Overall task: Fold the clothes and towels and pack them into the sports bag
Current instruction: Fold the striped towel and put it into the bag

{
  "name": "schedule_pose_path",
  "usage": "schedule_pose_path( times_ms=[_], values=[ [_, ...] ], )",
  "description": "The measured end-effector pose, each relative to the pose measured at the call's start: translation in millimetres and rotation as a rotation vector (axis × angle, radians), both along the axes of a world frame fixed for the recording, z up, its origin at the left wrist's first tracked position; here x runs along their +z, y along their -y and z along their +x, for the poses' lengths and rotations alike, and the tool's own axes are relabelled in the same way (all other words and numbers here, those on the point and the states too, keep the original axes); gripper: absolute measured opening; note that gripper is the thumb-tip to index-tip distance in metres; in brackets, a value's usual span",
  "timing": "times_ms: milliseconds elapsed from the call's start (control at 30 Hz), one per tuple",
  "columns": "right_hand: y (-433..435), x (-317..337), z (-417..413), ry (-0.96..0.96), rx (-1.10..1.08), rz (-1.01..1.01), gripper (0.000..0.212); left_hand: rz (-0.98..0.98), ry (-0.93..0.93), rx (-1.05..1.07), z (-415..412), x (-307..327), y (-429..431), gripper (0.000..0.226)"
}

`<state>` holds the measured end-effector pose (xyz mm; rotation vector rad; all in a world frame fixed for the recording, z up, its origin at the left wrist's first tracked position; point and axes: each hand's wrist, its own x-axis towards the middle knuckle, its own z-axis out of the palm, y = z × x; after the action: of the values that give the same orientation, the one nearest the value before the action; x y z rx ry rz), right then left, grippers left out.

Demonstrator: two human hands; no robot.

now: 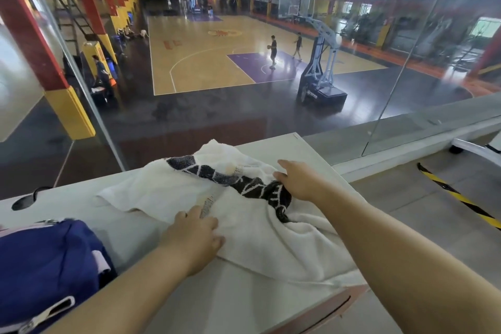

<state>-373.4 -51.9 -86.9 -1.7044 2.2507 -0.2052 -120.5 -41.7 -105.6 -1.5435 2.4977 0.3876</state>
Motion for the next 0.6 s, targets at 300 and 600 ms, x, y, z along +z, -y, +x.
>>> schedule_pose_path(
  times_ms=[300, 600],
  values=[
    [6.9, -11.5, 20.2, 0.012, 0.006, 0.182, 0.043, -0.044, 0.043, 0.245, 38.0, 7.3, 7.9, 0.030],
    [-29.8, -4.0, 28.0, 0.151, -0.006, 0.191, 0.027, -0.057, -0.077, 0.353, 40.3, 3.5, -9.7, 0.030]
  ],
)
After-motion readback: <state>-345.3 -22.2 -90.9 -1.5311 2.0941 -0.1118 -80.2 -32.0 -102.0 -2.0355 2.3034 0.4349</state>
